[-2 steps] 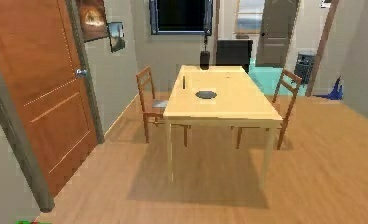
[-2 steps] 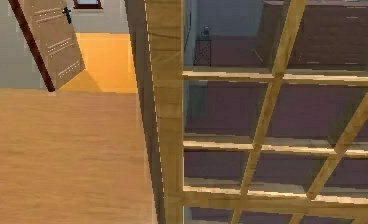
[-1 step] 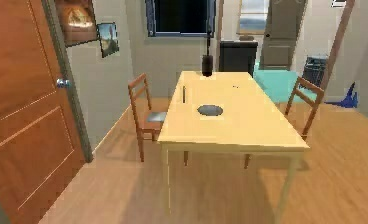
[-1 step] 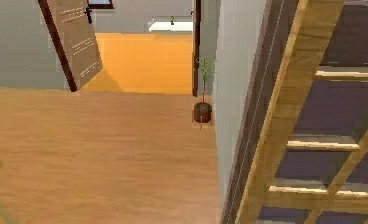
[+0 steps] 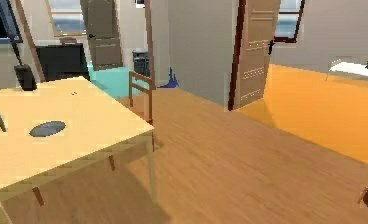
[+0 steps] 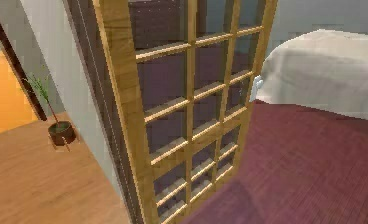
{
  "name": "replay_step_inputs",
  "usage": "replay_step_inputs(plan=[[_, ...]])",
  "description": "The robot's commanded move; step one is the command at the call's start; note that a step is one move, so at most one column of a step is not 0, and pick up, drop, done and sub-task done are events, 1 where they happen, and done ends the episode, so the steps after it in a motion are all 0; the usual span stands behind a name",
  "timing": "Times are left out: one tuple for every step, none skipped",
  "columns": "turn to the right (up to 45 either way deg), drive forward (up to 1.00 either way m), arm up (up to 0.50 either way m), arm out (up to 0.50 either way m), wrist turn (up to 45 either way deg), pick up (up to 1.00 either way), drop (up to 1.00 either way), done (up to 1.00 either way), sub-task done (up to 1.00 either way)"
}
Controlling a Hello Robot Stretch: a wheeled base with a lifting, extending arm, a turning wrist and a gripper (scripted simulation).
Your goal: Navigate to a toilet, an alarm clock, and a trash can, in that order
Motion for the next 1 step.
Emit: replay_step_inputs(plan=[[12.0,0.00,0.00,0.00,0.0,0.00,0.00,0.00,0.00]])
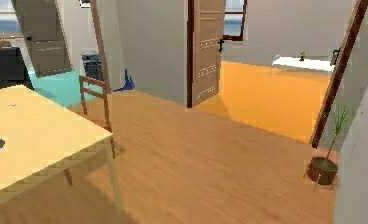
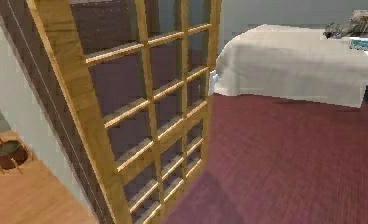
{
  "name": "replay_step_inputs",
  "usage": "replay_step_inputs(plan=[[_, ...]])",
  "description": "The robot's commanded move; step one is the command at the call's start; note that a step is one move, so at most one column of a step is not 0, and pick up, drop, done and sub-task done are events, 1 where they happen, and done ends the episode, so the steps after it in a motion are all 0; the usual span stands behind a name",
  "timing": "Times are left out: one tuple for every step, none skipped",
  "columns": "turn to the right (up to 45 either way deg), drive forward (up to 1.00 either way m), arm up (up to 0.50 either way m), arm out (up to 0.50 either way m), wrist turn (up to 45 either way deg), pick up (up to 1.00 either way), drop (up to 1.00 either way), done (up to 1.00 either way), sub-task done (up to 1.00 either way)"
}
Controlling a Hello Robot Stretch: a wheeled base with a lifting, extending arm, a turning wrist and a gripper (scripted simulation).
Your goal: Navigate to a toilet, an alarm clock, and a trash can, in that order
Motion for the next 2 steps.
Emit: replay_step_inputs(plan=[[0.0,1.00,0.00,0.00,0.0,0.00,0.00,0.00,0.00],[0.0,0.25,0.00,0.00,0.0,0.00,0.00,0.00,0.00]])
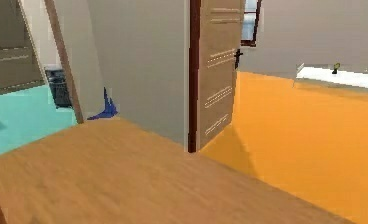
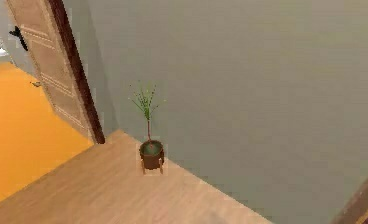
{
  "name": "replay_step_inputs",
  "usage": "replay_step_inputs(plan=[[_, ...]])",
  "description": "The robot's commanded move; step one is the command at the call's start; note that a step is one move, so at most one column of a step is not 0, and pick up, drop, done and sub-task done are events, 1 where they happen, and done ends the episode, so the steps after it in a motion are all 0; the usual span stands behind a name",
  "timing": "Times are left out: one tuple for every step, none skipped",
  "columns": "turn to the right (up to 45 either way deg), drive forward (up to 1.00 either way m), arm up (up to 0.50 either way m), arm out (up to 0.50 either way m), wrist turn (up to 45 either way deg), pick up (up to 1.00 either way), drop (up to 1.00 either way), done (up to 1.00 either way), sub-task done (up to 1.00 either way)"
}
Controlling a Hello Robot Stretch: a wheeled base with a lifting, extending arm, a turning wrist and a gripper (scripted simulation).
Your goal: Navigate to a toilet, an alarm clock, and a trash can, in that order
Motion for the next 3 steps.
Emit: replay_step_inputs(plan=[[-27.0,0.00,0.00,0.00,0.0,0.00,0.00,0.00,0.00],[0.0,0.90,0.00,0.00,0.0,0.00,0.00,0.00,0.00],[-21.0,0.00,0.00,0.00,0.0,0.00,0.00,0.00,0.00]])
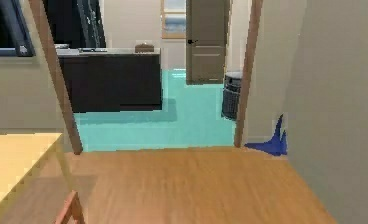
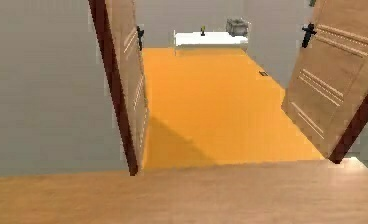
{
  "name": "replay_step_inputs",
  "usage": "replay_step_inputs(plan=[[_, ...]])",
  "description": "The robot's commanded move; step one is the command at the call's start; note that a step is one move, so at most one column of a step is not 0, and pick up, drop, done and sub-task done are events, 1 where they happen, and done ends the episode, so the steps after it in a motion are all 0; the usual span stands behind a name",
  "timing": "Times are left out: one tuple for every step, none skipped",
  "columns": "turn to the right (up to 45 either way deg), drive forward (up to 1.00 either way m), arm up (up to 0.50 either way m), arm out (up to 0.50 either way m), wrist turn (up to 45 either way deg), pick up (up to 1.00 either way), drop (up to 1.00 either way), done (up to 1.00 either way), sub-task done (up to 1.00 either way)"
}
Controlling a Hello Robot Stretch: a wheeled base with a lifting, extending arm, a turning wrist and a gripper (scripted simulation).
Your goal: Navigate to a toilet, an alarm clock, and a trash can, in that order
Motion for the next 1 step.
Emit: replay_step_inputs(plan=[[0.0,1.00,0.00,0.00,0.0,0.00,0.00,0.00,0.00]])
